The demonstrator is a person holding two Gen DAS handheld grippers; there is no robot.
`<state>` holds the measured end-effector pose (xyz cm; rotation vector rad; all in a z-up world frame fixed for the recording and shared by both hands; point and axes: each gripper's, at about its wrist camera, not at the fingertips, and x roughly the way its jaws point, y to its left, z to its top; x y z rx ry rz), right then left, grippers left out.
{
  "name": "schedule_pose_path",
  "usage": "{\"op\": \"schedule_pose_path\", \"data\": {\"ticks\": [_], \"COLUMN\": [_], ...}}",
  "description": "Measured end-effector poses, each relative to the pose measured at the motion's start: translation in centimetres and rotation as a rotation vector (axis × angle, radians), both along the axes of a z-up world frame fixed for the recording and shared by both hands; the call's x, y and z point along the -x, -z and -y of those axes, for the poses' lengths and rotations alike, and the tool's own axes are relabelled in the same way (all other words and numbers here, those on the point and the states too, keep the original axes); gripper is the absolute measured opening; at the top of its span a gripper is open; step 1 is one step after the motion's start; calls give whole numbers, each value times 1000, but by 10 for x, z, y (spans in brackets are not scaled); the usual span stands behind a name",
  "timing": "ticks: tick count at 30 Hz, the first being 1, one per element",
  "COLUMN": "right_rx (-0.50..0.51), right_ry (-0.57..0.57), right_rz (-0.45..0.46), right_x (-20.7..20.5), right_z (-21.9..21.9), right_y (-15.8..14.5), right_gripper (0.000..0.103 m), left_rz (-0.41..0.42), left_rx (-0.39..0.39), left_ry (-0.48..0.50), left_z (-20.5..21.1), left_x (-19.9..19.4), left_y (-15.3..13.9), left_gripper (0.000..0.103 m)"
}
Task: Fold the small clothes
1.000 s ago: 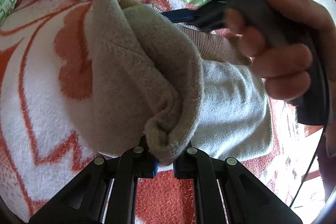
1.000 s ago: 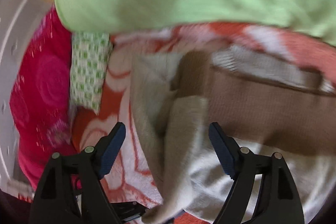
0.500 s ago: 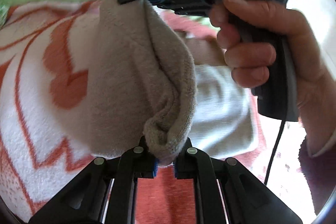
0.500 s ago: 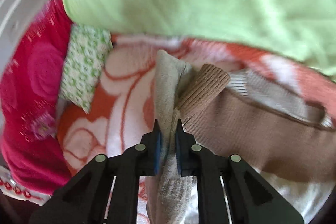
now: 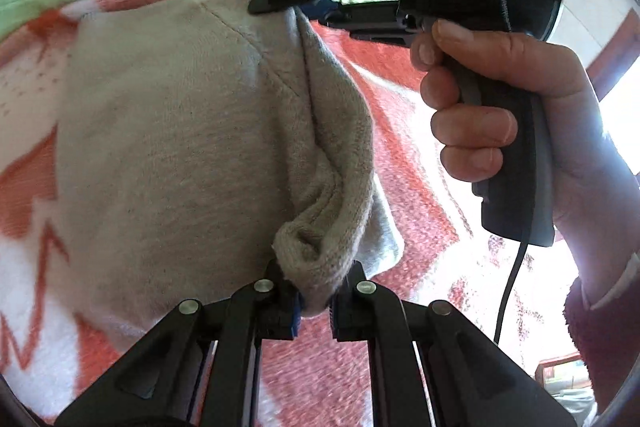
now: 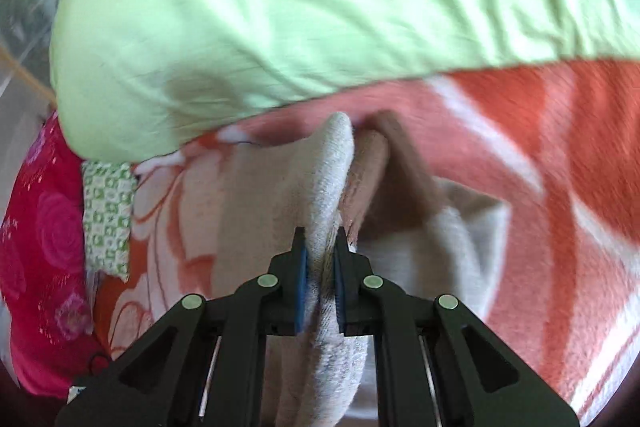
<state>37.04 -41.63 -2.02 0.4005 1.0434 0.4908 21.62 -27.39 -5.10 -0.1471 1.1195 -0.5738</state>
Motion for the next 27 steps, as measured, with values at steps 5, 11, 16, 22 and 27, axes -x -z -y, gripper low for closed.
{"op": "schedule_pose_path", "data": {"ticks": [5,11,16,22,27], "right_rx": [42,45,108,84,95], "right_ry": [14,87,124,120,92], "right_rz": [27,-43,4,75,27], "right_x": [-2,-3,25,72,94], "right_z": [12,23,29,27,10], "right_y": [6,43,20,-6,13], "right_gripper": [12,25,38,38,38], "left_rz": [-28,-38,-82,-69,-108], "left_rx": [-21,-46,7,-6,-31], "left_ry": [43,96,114,72,-99], "left_z": [16,34,14,-32,-90], "left_x": [-13,-18,-11,4,-17], "left_y": [22,29,19,6,16], "left_gripper": [9,17,45,49,55]}}
